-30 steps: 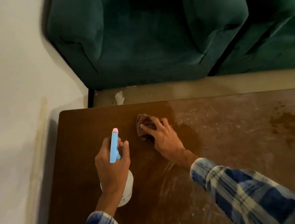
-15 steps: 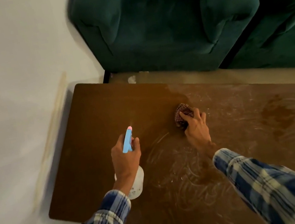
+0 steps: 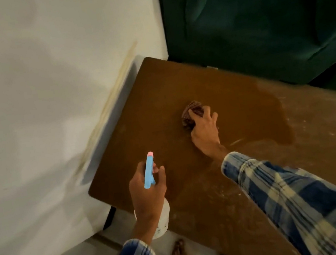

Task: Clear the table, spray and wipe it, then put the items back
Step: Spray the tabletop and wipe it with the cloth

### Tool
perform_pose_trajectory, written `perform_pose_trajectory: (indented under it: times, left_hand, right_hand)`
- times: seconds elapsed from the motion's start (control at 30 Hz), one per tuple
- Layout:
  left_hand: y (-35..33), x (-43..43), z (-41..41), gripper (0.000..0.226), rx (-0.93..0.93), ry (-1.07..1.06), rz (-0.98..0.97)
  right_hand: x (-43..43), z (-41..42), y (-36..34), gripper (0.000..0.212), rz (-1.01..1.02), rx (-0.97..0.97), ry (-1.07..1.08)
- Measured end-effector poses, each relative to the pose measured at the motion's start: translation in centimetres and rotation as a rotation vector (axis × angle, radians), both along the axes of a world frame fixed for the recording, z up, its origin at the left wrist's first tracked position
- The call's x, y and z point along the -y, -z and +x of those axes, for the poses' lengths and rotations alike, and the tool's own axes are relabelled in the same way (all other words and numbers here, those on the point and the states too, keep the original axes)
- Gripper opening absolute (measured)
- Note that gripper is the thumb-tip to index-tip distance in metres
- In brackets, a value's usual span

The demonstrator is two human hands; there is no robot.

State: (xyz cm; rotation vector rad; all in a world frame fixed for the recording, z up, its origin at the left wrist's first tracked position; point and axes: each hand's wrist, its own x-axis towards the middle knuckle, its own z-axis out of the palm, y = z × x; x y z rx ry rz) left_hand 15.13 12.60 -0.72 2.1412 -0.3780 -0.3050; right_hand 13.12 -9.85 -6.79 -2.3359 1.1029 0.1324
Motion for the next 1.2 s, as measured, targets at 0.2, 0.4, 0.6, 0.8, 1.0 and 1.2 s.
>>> perform_pose_trajectory:
  times: [0.2, 0.4, 0.6, 0.8, 1.0, 1.2]
  left_hand:
    - [0.0, -5.7, 4.7, 0.017, 0.086, -0.065, -0.025]
    - [0.6, -9.6, 7.6, 0.018, 0.129, -0.092, -0.099]
    - [-0.1, -12.8, 7.9, 0.025, 0.113, -0.136, -0.052]
    - [-0.3, -14.4, 7.4, 0.027, 0.136, -0.120, -0.012]
    - [-0.9, -14.0, 4.5, 0.026, 0.102, -0.098, -0.003]
    - [-0.4, -12.3, -0.2, 0.022, 0.120, -0.005, 0.037]
  right_hand:
    - [-8.3, 6.1, 0.7, 0.061, -0.023, 0.078, -0.569]
    - [-8.4, 17.2, 1.4, 0.061, -0.048, 0.048, -0.340]
    - [-18.1, 12.1, 1.5, 0.061, -0.076, 0.078, -0.759]
    - [-22.4, 7.6, 1.1, 0.054, 0.013, 0.043, -0.626]
    - [-23.0, -0.8, 0.9, 0.057, 0.034, -0.025, -0.449]
    - [-24.9, -11.0, 0.2, 0.069, 0.055, -0.058, -0.395]
